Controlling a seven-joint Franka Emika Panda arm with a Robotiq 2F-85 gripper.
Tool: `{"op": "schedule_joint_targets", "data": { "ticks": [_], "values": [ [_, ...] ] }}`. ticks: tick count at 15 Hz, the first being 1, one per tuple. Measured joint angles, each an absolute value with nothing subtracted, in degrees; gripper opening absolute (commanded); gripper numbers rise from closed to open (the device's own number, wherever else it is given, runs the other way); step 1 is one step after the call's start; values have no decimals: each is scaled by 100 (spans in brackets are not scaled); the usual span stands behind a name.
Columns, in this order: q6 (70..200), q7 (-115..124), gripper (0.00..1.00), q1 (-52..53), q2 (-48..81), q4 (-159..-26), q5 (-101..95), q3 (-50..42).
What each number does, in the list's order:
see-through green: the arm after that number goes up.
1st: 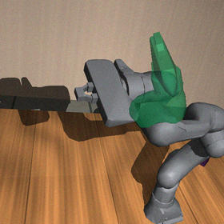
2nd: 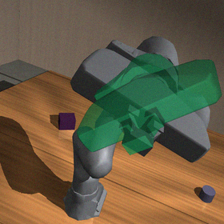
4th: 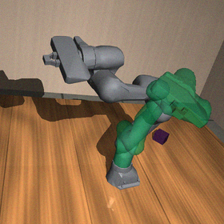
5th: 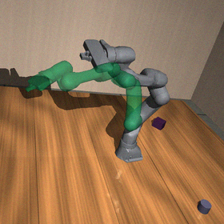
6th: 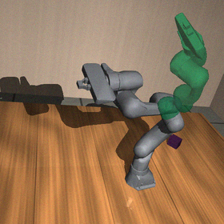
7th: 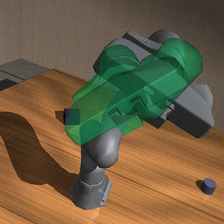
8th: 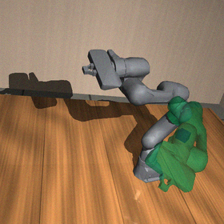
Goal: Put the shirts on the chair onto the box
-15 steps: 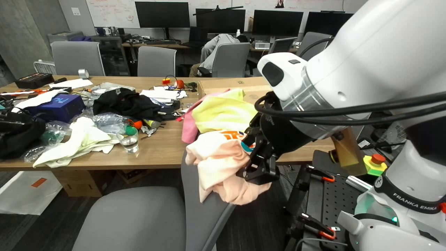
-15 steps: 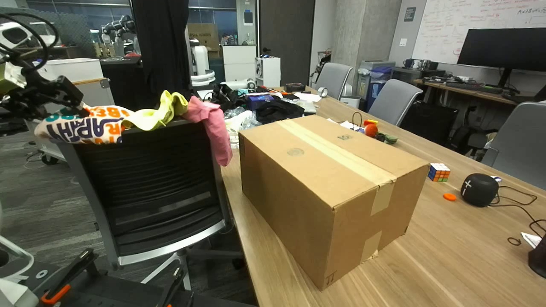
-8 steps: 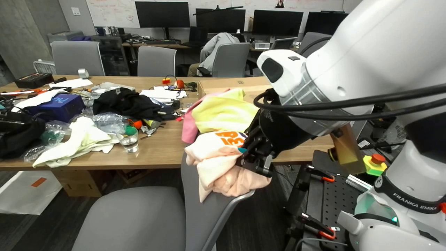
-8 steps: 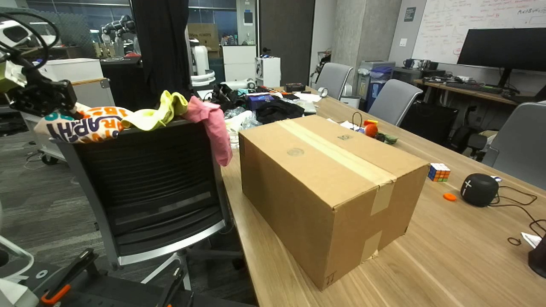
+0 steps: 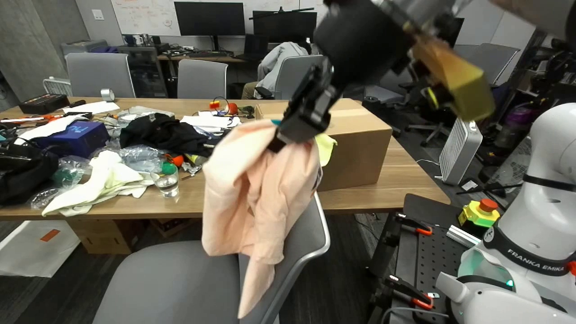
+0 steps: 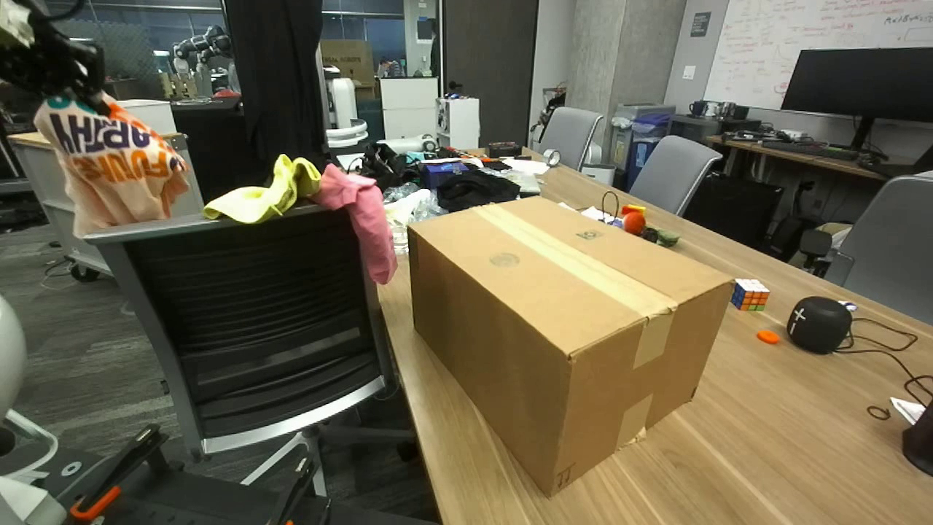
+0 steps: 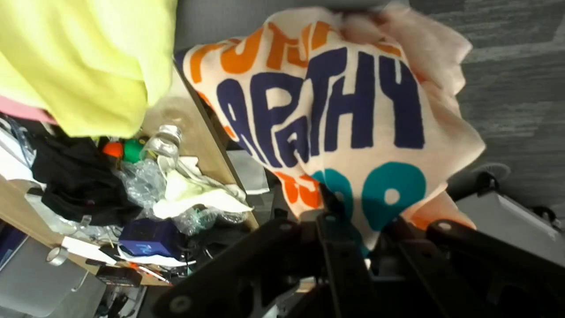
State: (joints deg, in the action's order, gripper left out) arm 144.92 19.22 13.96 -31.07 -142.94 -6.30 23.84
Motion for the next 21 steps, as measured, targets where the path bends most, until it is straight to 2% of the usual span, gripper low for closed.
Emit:
{"op": "schedule_joint_targets", "data": {
  "ticks": [11,16,21],
  "values": [
    [13108,1782,12,1102,-2852,-11490,-363,2063],
    [12676,2022,12,452,-2542,-10984,-683,1964],
    [12263,2334,12,-287,-2370,-10857,-1142,1415]
  ]
}}
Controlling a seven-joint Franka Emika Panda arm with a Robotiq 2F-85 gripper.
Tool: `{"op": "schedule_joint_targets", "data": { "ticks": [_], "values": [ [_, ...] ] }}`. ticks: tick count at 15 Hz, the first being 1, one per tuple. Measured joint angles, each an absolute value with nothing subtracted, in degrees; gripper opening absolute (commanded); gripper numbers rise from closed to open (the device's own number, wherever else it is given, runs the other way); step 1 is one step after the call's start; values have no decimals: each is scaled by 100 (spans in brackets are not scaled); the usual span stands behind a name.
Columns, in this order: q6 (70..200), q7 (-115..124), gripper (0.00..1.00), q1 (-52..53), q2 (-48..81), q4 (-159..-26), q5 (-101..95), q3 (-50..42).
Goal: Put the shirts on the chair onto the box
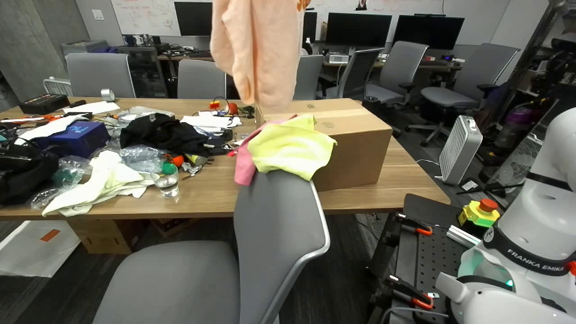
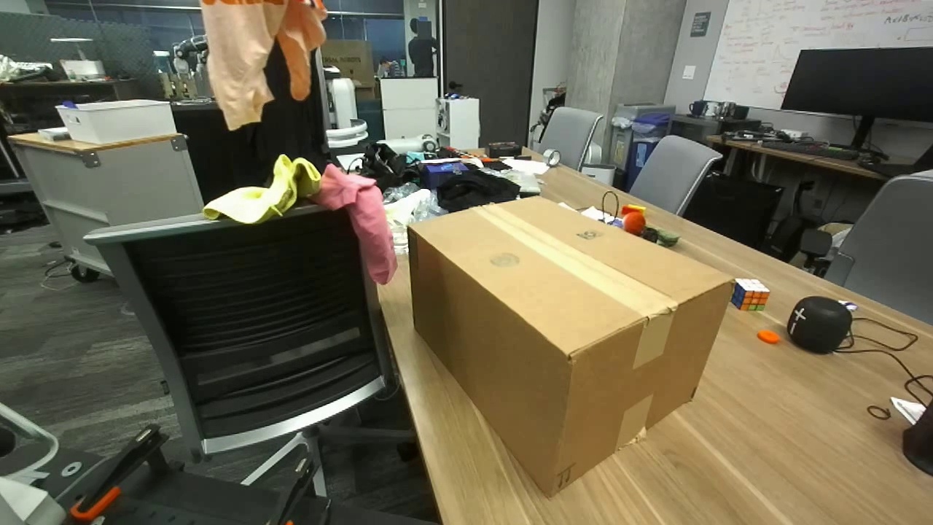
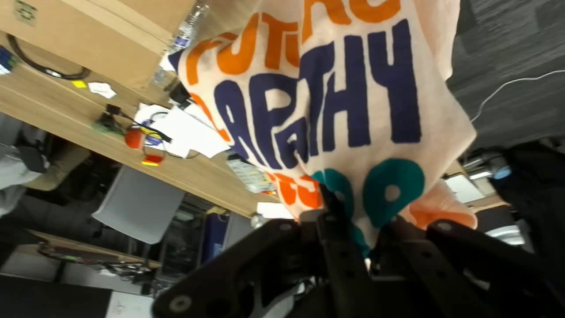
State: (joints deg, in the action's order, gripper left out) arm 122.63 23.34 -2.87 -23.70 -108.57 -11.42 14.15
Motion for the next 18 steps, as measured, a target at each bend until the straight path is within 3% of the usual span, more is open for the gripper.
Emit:
{"op": "schedule_joint_targets", "data": {
  "ticks": [9,18],
  "values": [
    [12059,3107,12,-1350,-2366,-10840,-1954,496],
    [12374,4878,11,-1998,-2352,-10975,-3712,354]
  ]
}}
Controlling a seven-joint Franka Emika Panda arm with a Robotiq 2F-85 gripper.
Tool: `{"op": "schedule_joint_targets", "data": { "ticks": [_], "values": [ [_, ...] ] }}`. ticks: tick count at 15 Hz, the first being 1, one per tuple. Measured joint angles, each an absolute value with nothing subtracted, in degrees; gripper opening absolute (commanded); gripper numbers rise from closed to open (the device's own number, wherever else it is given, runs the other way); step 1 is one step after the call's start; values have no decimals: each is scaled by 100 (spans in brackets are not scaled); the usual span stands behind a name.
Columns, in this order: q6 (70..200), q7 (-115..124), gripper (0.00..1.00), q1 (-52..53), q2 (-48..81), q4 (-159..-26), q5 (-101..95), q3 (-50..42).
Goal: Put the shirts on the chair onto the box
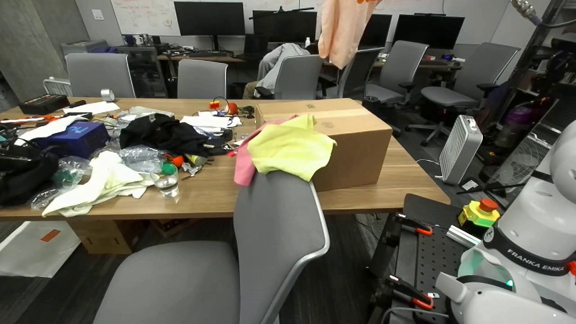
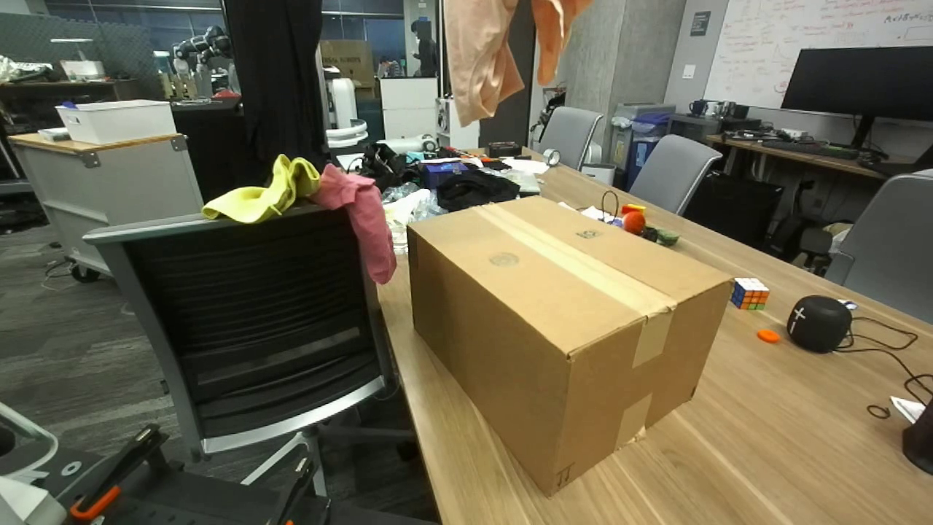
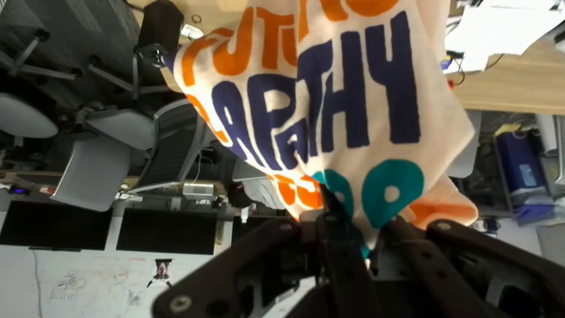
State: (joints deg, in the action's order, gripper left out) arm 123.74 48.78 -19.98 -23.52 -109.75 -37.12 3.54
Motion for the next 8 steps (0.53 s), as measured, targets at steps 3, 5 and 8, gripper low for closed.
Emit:
{"op": "schedule_joint_targets", "data": {
  "ticks": [3,5,8],
  "values": [
    [12922,5739,37,-2013,-2352,-11171,-4586,355],
    [13067,6200,48,-2001,-2348,-11328,-5163,357],
    [13074,6583,73,-1927,-2341,-11553,-5719,351]
  ]
}}
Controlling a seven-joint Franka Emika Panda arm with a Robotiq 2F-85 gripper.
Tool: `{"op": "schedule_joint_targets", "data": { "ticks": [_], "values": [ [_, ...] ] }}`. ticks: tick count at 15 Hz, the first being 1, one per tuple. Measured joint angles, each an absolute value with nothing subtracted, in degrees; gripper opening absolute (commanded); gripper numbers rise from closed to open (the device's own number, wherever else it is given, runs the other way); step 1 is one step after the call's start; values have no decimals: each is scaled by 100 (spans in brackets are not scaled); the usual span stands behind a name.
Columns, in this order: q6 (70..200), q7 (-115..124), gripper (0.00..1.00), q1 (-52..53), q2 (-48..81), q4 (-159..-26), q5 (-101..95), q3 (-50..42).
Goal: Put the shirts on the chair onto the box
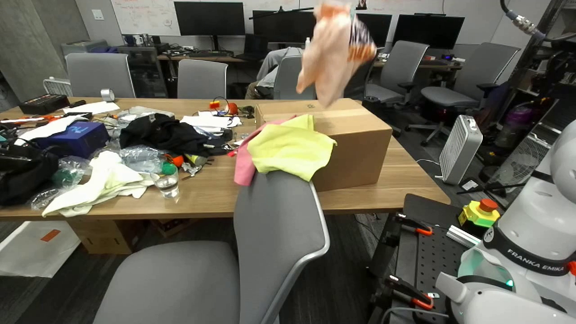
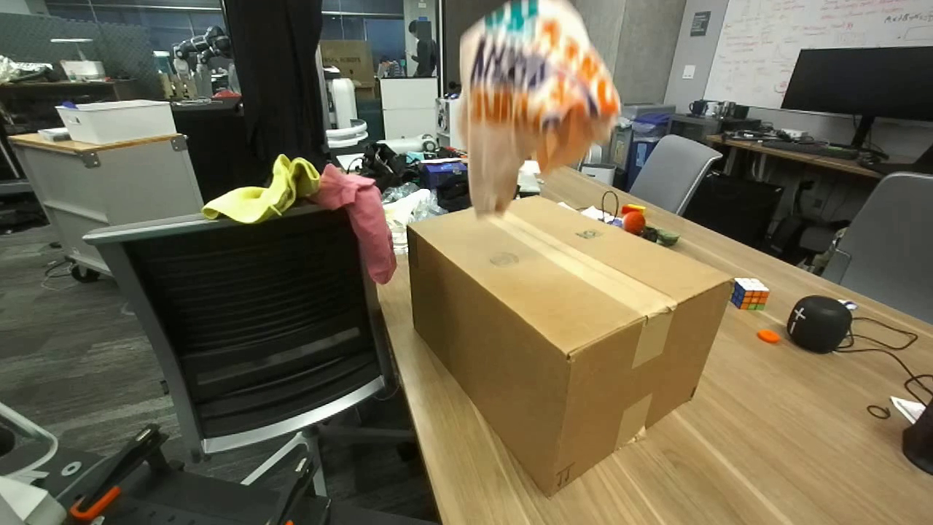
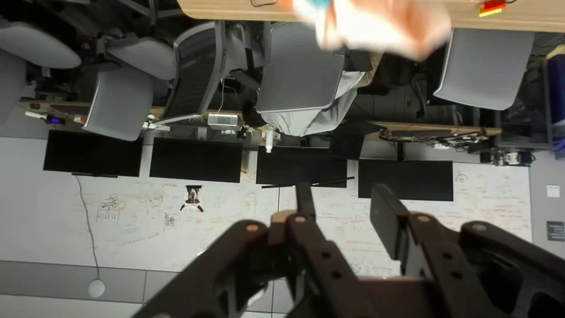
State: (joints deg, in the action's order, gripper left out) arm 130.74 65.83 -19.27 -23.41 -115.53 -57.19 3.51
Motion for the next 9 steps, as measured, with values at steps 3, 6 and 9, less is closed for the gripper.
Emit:
{"op": "schedule_joint_targets", "data": {
  "ticks": [3,6,9],
  "values": [
    [13048,6649,95,-1762,-2341,-11724,-5960,317],
    [13026,6547,100,-1430,-2347,-11887,-5886,254],
    [12932,5962,100,-887,-2401,-12176,-5197,234]
  ]
}}
